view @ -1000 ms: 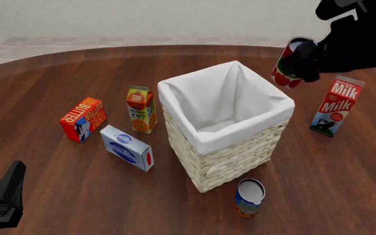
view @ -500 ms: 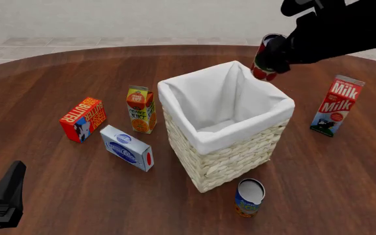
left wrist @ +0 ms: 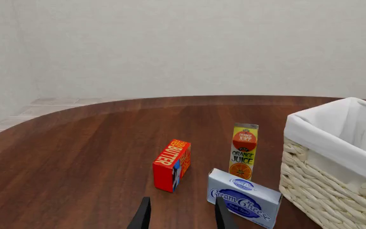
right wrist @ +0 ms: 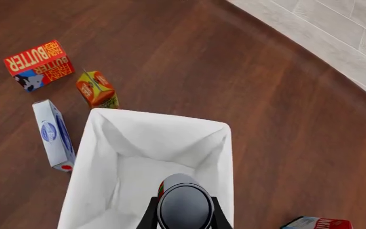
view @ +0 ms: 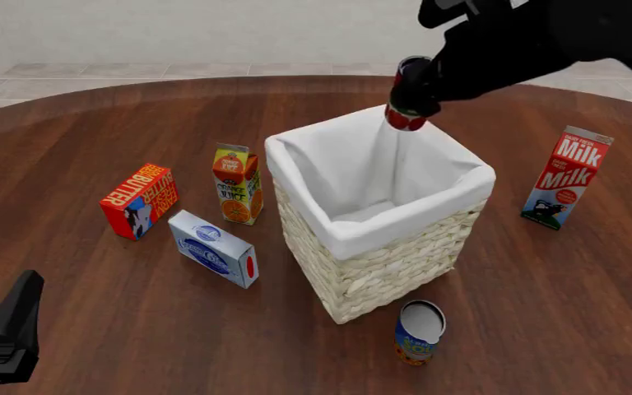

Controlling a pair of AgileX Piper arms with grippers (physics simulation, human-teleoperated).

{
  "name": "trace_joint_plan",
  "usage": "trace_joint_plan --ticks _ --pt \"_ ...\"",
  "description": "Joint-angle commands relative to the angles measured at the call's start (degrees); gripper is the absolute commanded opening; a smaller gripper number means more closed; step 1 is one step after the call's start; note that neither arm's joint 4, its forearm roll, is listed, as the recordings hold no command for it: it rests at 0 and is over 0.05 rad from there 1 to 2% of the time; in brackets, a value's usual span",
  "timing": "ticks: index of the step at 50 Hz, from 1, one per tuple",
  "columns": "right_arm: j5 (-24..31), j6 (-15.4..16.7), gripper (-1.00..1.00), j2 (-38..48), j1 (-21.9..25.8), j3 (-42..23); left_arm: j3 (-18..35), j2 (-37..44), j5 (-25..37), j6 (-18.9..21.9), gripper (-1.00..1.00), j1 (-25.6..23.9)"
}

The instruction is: Pick up the tomato sauce, and put it in the basket.

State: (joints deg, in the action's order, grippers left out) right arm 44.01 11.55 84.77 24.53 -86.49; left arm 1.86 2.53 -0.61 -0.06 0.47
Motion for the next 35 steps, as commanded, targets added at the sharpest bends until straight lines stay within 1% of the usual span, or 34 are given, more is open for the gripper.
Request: trace_joint_plan --ticks 1,6,22,25,28,35 --pt "-0.3 -0.9 -1.0 3.4 1.2 -2.9 0.0 0.0 0.0 0.0 1.0 0.0" --pt "-0.5 -0.4 -1.0 4.5 1.2 -3.5 0.0 0.0 0.0 0.0 1.0 0.0" --pt "-1.3 -0.7 -1.0 7.8 2.5 -4.8 0.0 0.0 0.0 0.0 1.0 0.0" --pt "-1.9 -0.7 -1.0 7.8 2.6 -4.4 0.0 0.0 0.0 0.0 1.0 0.0" --pt "-2.9 -0.8 -1.0 7.6 2.5 -2.4 0.0 0.0 0.0 0.0 1.0 0.0" --pt "-3.3 -0.8 -1.0 7.8 2.3 -1.5 0.0 0.0 0.0 0.0 1.0 0.0"
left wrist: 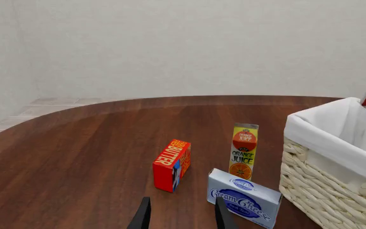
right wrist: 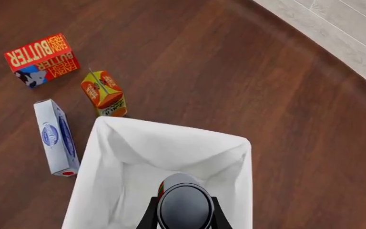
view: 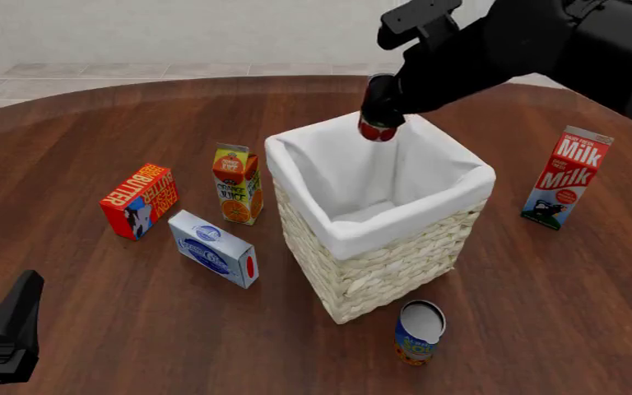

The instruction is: Pick up the tomato sauce, and put it in the basket.

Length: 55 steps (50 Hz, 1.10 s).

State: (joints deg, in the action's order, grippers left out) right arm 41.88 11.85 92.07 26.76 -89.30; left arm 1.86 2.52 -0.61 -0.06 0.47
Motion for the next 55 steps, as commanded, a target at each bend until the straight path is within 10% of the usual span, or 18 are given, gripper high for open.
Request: trace_joint_plan --ticks 1,55 --pt "-1.2 -1.1 -1.0 0.6 0.0 1.4 0.0 0.0 0.0 0.0 1.0 0.0" --pt "-3.4 -1.1 -1.0 5.0 0.6 5.3 0.0 0.0 0.0 0.0 1.0 0.0"
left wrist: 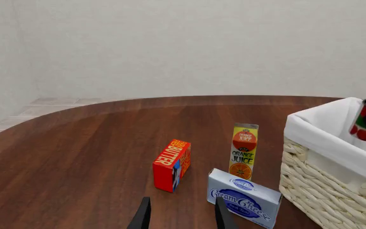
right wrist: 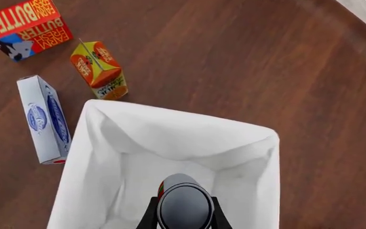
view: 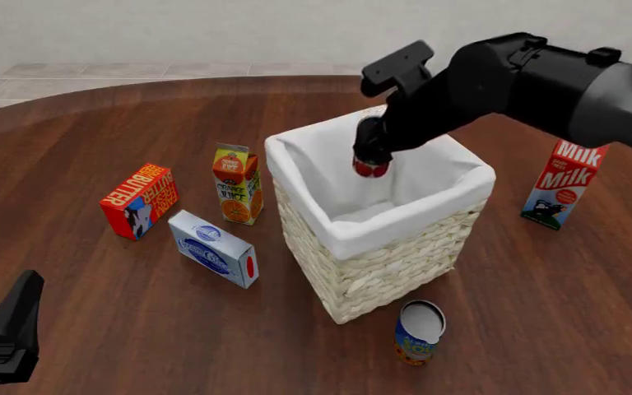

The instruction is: Pick up the tomato sauce, and put it in the basket.

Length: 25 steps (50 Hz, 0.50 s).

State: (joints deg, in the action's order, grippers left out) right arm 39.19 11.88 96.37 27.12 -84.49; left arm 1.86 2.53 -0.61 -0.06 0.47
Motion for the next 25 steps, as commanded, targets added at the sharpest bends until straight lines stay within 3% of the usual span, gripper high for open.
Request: trace_joint_plan --ticks 1,25 --pt "-0.7 -1.1 -1.0 0.8 0.2 0.5 0.0 0.0 0.0 0.0 1.0 0.0" --pt "-2.1 -1.1 -1.0 3.1 -0.3 2.1 0.0 0.0 0.0 0.0 1.0 0.0"
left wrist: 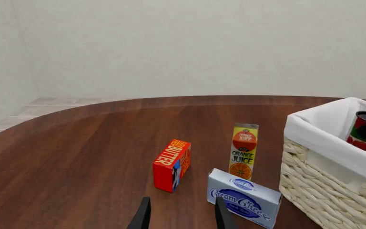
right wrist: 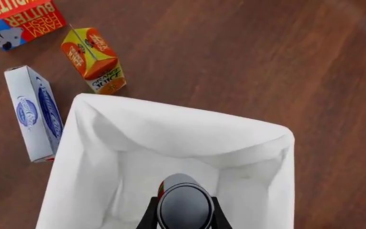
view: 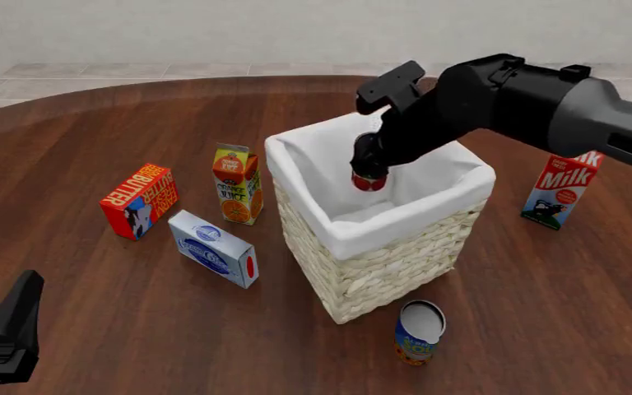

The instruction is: Pick up the tomato sauce, and put it in the basket.

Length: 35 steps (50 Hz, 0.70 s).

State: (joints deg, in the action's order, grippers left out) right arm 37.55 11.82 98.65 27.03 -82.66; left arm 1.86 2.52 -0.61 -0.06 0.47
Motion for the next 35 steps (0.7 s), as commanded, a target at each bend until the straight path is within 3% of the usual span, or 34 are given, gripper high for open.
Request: trace_joint_plan --ticks 1,35 --pt "-0.6 -1.0 -1.0 0.9 -0.3 0.3 0.0 0.0 0.0 0.0 1.0 0.0" --pt "-2.8 -1.9 -1.0 3.5 0.6 3.7 0.0 0.0 0.0 0.0 1.0 0.0"
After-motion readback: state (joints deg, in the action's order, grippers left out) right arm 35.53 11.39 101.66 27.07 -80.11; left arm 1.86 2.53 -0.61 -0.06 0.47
